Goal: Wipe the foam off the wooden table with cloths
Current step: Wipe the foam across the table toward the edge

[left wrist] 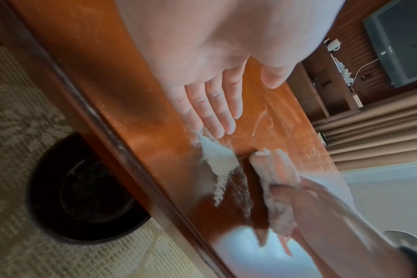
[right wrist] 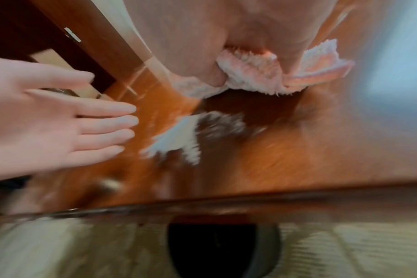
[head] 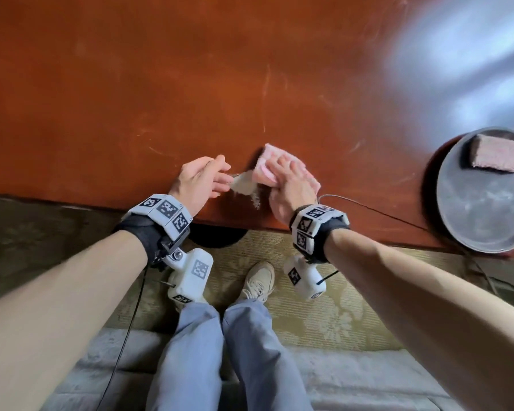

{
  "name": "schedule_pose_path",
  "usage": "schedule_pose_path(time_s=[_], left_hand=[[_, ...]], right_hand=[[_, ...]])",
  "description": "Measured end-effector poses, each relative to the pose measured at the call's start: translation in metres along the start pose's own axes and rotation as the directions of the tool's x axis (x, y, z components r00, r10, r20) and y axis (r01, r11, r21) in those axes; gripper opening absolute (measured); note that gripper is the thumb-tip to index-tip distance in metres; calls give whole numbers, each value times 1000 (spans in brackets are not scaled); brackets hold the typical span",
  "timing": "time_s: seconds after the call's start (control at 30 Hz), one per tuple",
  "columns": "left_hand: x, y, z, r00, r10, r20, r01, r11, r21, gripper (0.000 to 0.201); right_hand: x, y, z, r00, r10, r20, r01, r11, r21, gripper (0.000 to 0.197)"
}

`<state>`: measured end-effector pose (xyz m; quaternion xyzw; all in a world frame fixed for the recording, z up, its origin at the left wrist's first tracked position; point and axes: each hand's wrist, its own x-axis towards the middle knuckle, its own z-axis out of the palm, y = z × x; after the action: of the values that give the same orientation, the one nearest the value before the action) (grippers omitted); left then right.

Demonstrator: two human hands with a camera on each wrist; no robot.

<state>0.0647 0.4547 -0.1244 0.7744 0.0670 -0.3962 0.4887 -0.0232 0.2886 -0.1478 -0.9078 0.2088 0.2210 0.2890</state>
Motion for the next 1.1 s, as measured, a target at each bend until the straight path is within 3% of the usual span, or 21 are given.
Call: schedule_pose_path(time_s=[0.07, 0.13, 0.27, 0.37, 0.43, 0.57, 0.67, 0.8, 0.87, 0.93, 1.0, 1.1], left_hand=[[0, 4, 4, 1000, -6, 8, 6, 1000, 4, 36], [-1, 7, 10, 1000, -3, 19, 3, 1000, 21, 34], [-3, 15, 18, 999, 5, 39, -8, 998, 67, 37], [-3, 23, 26, 999, 19, 43, -22, 996, 82, 38], [-1, 26, 33, 999, 27, 41, -31, 996, 89, 38], [-2, 29, 39, 998, 41, 46, -45, 995, 93, 39], [-1, 29, 39, 999, 28, 37, -32, 994, 101, 38], [-1, 26, 35, 1000, 11, 19, -13, 994, 105, 37], [-4, 27, 34, 1000, 15, 21, -17, 996, 92, 37], [-5, 27, 32, 1000, 11, 20, -13, 997, 71, 37], [-7, 30, 30, 1000, -12, 29, 10, 999, 49, 38], [-10, 42, 32, 990, -70, 126, 74, 997, -32, 45]], right_hand=[[-5, -12, 5, 998, 34, 44, -42, 978, 202, 59], [-10, -14, -3, 994, 111, 4, -106, 933, 344, 61], [-13, 20, -41, 943, 286, -170, -202, 897, 392, 62], [-11, 64, -73, 895, 304, -326, -210, 932, 294, 68], [0, 95, -89, 886, 301, -353, -256, 952, 168, 70], [24, 138, -98, 929, 319, -190, -322, 947, 16, 67], [23, 133, -83, 946, 288, -146, -296, 955, -36, 71], [5, 78, -45, 984, 129, -121, -153, 965, -211, 62], [-5, 46, -22, 995, 51, -82, -58, 994, -94, 57], [-11, 17, -9, 998, 56, 22, -60, 979, 197, 54], [-12, -4, -5, 993, 106, 59, -121, 846, 520, 50], [-4, -20, -14, 961, 277, 15, -206, 675, 708, 36]])
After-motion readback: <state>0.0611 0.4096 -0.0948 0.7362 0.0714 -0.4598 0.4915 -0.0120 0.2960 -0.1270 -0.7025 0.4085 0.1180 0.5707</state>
